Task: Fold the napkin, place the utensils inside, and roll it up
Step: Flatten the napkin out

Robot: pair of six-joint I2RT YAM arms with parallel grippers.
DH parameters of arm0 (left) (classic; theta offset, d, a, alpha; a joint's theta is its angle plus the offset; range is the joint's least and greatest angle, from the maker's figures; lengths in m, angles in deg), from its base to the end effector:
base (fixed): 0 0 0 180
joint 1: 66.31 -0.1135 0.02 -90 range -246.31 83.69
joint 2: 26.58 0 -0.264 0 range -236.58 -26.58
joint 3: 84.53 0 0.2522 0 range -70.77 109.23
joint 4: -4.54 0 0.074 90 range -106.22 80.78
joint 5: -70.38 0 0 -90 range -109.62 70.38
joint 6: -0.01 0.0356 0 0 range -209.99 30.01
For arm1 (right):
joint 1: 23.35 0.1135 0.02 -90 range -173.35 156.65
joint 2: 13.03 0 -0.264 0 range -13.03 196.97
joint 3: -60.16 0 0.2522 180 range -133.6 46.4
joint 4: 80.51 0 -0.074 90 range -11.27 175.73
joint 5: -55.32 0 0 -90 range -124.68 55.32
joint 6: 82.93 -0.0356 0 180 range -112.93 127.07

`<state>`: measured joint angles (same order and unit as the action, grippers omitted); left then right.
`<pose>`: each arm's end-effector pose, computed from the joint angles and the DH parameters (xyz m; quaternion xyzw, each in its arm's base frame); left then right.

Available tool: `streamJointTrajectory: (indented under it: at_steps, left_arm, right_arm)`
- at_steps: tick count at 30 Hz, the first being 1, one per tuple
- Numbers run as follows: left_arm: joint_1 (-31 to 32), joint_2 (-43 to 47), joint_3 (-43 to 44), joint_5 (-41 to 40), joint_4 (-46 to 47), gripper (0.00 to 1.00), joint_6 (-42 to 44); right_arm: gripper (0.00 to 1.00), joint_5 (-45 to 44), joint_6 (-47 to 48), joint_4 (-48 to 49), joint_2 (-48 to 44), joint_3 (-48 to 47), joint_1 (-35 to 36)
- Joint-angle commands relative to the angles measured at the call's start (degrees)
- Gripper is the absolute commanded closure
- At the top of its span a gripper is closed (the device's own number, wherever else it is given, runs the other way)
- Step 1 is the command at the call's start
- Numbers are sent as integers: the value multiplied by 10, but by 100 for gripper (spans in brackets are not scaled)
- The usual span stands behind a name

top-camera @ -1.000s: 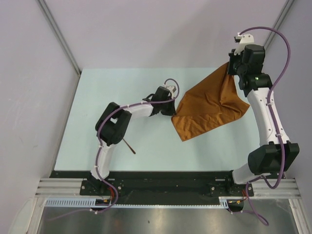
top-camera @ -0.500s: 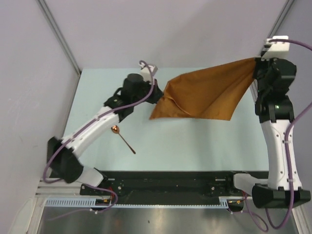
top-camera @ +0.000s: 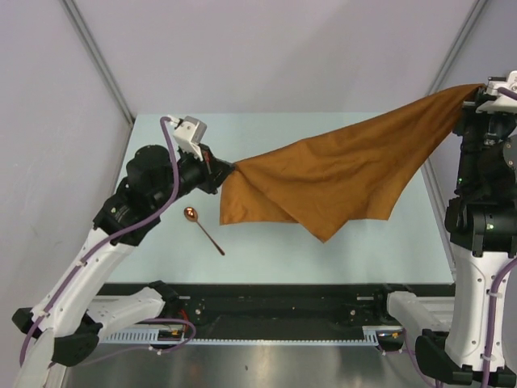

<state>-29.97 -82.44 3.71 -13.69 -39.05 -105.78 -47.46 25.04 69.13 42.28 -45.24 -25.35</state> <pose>0.1526 -0.1168 0.4458 0.1700 0.7535 -0.3144 0.5518 0.1335 -0.0125 0.5607 0.0107 0.5790 -0.2040 0.7893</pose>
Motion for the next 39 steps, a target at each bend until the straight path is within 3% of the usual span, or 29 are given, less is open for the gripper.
streamJointTrajectory:
  at_steps: [1, 10, 14, 16, 17, 18, 19, 21, 22, 23, 25, 28, 31, 39]
  left_arm:
    - [-8, -35, -15, 9, -10, 100, 11]
    - [-91, -194, -126, 105, 151, 100, -8]
    - [-96, -281, -136, 81, 223, 100, -18]
    - [-115, -350, -112, 67, 209, 100, -40]
    - [-120, -372, -102, 60, 201, 100, -49]
    - [-124, -387, -83, 54, 195, 92, -55]
    - [-128, -407, -71, 44, 165, 57, -57]
    - [-127, -409, -40, 29, 144, 28, -51]
    - [-123, -395, -33, 20, 123, 14, -50]
    - [-121, -386, -24, 1, 113, 7, -46]
    - [-118, -360, 7, -7, 71, 0, -31]
    - [-119, -337, 57, -20, 19, 0, 5]
    - [-123, -305, 69, -25, -20, 0, 48]
    - [-178, -231, -33, -6, 40, 0, 74]
  right_arm:
    - [100, 37, 5, -1, 50, 14, -9]
    - [100, 153, -24, 160, 220, 171, -62]
    - [100, 173, -41, 280, 338, 203, -69]
    - [79, 189, -72, 274, 429, 158, -84]
    - [53, 196, -80, 252, 458, 131, -89]
    - [39, 199, -87, 226, 492, 102, -92]
    - [29, 202, -95, 158, 534, 35, -96]
    - [14, 195, -105, 94, 552, -5, -94]
    - [13, 188, -124, 79, 536, 0, -90]
    - [13, 189, -137, 74, 523, 12, -87]
    - [13, 201, -178, 45, 489, 52, -78]
    - [17, 213, -223, -2, 413, 112, -33]
    - [21, 192, -254, -42, 353, 199, 72]
    - [37, 121, -366, -117, 341, 326, 361]
